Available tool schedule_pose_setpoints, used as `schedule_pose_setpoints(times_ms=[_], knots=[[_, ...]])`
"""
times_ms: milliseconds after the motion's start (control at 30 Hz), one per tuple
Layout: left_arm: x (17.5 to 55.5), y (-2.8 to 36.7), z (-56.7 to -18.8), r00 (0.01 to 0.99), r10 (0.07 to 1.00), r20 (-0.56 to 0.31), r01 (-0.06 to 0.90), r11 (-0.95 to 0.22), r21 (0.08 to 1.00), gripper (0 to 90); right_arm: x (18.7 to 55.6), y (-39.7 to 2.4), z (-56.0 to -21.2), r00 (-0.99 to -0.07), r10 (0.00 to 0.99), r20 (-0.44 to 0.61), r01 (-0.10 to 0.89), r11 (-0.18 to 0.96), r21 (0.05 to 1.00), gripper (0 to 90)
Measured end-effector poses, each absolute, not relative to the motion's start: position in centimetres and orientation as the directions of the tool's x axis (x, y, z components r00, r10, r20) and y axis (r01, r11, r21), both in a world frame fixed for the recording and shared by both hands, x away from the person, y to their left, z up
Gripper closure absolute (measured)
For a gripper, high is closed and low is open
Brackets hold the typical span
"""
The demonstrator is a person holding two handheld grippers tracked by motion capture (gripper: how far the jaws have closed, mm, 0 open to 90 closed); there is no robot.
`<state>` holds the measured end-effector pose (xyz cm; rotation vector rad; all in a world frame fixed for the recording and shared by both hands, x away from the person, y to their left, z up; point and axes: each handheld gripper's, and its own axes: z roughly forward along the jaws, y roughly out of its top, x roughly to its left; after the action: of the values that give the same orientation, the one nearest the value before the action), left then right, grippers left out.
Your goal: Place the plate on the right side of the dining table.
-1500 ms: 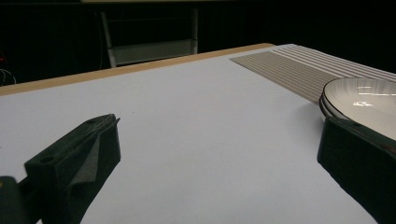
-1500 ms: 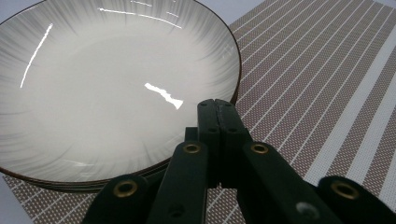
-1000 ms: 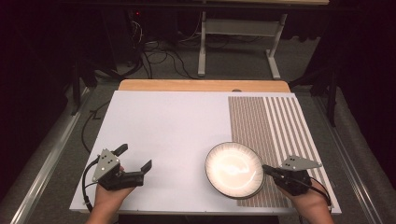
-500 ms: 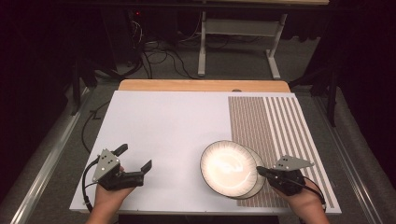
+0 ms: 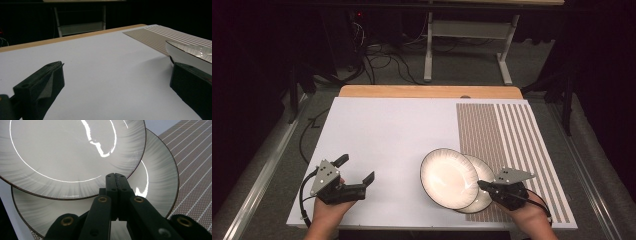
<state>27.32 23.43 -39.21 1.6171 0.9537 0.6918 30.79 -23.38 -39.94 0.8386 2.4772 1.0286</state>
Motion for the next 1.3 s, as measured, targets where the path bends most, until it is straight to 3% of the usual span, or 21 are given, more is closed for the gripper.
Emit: schedule_pose_setpoints(times_ms=[233, 467, 667, 867, 1033, 1100, 1300], knots=[[28.0, 20.5, -38.3, 0.564, 0.823, -0.066, 0.273, -0.111, 0.956, 0.3, 30.7, -23.3, -40.0, -0.772, 0.63, -0.084, 0.388, 0.572, 0.723, 90.0], [29.2, 16.7, -38.0, 0.616, 0.787, -0.033, 0.295, -0.192, 0.936, 0.3, 30.7, -23.4, -40.0, -0.774, 0.626, -0.094, 0.383, 0.58, 0.719, 90.0], [30.2, 13.9, -37.5, 0.658, 0.748, -0.088, 0.343, -0.194, 0.919, 0.2, 30.8, -23.4, -40.0, -0.773, 0.626, -0.099, 0.379, 0.582, 0.719, 90.0], [31.4, 11.9, -37.5, 0.695, 0.69, -0.204, 0.464, -0.213, 0.86, 0.9, 30.8, -23.3, -39.9, -0.773, 0.627, -0.101, 0.379, 0.583, 0.718, 90.0], [32.8, 10.6, -38.3, 0.665, 0.647, -0.372, 0.627, -0.214, 0.749, 3.5, 30.8, -23.3, -39.9, -0.771, 0.629, -0.103, 0.38, 0.583, 0.718, 90.0], [33.1, 10.4, -38.5, 0.651, 0.648, -0.395, 0.655, -0.217, 0.724, 4.7, 30.8, -23.3, -39.9, -0.771, 0.628, -0.107, 0.378, 0.586, 0.717, 90.0], [33.7, 9.8, -39.1, 0.614, 0.627, -0.48, 0.721, -0.198, 0.664, 17.0, 30.8, -23.3, -40.0, -0.77, 0.629, -0.104, 0.38, 0.584, 0.717, 90.0]])
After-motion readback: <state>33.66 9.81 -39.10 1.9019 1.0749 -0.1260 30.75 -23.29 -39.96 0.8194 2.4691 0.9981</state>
